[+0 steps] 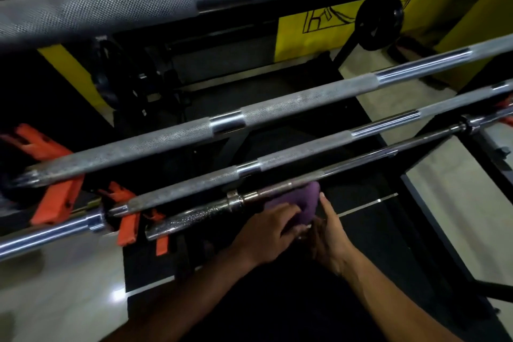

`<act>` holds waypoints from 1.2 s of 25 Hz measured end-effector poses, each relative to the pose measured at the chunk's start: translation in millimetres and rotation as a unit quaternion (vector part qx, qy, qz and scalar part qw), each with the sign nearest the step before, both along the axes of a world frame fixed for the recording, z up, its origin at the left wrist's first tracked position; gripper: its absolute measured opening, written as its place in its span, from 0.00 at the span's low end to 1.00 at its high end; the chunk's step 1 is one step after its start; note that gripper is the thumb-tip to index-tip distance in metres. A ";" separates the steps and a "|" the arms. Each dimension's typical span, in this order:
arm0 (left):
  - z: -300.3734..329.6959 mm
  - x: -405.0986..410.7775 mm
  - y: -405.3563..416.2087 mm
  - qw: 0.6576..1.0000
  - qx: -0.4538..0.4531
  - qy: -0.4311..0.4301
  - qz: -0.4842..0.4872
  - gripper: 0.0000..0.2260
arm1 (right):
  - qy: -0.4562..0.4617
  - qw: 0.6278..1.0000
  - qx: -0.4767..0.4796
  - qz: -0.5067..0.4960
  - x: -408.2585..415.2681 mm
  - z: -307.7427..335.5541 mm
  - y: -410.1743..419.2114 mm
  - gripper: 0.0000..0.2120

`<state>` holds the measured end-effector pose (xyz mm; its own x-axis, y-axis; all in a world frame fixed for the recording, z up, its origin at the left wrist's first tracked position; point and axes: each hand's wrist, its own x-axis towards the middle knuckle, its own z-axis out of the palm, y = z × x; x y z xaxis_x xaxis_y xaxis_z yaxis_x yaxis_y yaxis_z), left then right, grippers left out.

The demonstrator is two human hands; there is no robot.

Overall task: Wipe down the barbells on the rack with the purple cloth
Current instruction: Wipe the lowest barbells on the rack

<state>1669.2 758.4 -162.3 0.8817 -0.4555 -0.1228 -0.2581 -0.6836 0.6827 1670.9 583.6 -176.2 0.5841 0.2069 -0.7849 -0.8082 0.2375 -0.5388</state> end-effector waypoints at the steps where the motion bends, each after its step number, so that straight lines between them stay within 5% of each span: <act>1: 1.2 -2.7 -5.7 0.999 0.004 0.015 -0.049 0.23 | -0.026 0.999 0.028 -0.036 -0.9 -1.0 1.2 0.42; 5: 6.4 -5.2 -3.4 0.979 0.027 0.082 -0.183 0.24 | -0.005 0.984 0.113 -0.137 -11.5 -1.9 -0.8 0.38; 7: 17.2 8.1 16.2 0.979 0.008 -0.027 -0.202 0.20 | -0.012 0.986 0.035 -0.163 -13.0 -7.8 -10.0 0.31; 9: 21.9 33.5 47.3 0.969 0.018 -0.180 -0.168 0.18 | -0.117 0.963 -0.131 -0.207 -7.7 2.0 -19.2 0.27; 10: 25.9 48.6 66.3 0.965 0.042 -0.223 -0.132 0.20 | -0.228 0.929 -0.231 -0.178 -0.5 5.4 -25.1 0.26; 12: 28.1 73.5 104.7 0.959 0.121 -0.232 -0.105 0.25 | -0.431 0.797 -0.424 0.003 13.2 -17.3 -34.8 0.26; 13: 25.3 80.6 119.8 0.956 0.164 -0.210 -0.124 0.27 | -0.451 0.728 -0.505 0.104 24.9 -42.0 -38.9 0.27; 15: 18.5 83.4 139.1 0.944 0.220 -0.175 -0.174 0.28 | -0.401 0.653 -0.591 0.251 46.1 -95.0 -31.1 0.31; 17: 12.8 83.0 142.1 0.941 0.227 -0.157 -0.197 0.29 | -0.365 0.618 -0.610 0.337 62.7 -128.2 -15.2 0.32; 21: 13.9 88.8 142.2 0.936 0.239 -0.148 -0.212 0.27 | -0.371 0.628 -0.626 0.276 72.7 -142.3 5.1 0.27; 26: 12.3 90.4 141.5 0.899 0.277 -0.201 -0.272 0.30 | -0.426 0.591 -0.618 0.296 41.2 -140.1 72.6 0.27; 30: 11.0 89.1 145.6 0.900 0.279 -0.207 -0.262 0.37 | -0.485 0.529 -0.588 0.373 57.8 -136.4 33.9 0.29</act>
<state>1758.3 904.0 -151.3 0.5864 -0.7918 -0.1707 -0.7985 -0.6005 0.0424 1728.7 617.5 -312.7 0.9304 0.3650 -0.0327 0.3509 -0.9132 -0.2070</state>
